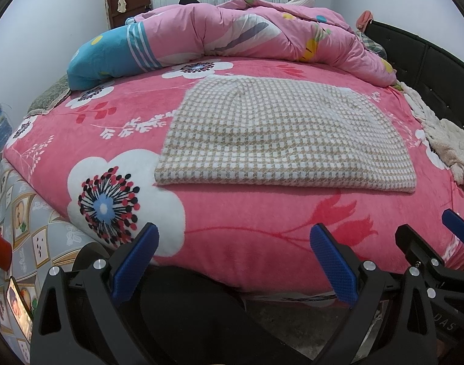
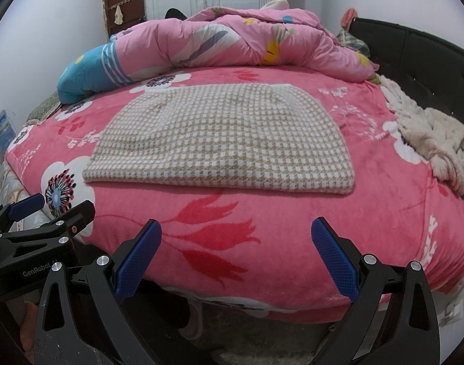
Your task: Fold large clothes
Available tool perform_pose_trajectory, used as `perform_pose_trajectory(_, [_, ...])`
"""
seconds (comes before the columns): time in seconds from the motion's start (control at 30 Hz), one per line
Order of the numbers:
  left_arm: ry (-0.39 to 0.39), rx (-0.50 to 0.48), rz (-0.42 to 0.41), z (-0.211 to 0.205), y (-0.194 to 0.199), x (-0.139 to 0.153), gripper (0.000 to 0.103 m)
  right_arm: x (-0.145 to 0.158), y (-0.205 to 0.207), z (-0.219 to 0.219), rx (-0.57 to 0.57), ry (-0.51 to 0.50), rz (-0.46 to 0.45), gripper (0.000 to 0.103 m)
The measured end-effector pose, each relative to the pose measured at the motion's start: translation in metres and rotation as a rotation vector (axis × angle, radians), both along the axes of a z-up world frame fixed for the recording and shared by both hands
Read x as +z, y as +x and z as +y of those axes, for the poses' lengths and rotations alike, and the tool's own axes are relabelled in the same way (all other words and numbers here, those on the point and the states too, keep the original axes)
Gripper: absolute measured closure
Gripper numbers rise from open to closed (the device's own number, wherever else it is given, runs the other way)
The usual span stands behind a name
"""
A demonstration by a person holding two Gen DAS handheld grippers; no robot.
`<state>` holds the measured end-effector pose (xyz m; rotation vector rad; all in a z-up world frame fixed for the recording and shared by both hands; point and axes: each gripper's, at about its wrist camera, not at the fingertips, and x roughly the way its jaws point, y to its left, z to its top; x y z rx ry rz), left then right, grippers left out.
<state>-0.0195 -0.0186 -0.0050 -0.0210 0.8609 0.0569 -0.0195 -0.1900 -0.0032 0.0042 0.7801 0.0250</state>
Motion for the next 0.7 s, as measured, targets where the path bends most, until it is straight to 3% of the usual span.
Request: perform_pose_trajectory(0.7, [0.004, 0.004, 0.003, -0.0027, 0.0006, 0.0005, 0.005, 0.0002, 0.0002, 0.0, -0.002, 0.0, 0.001, 0.008])
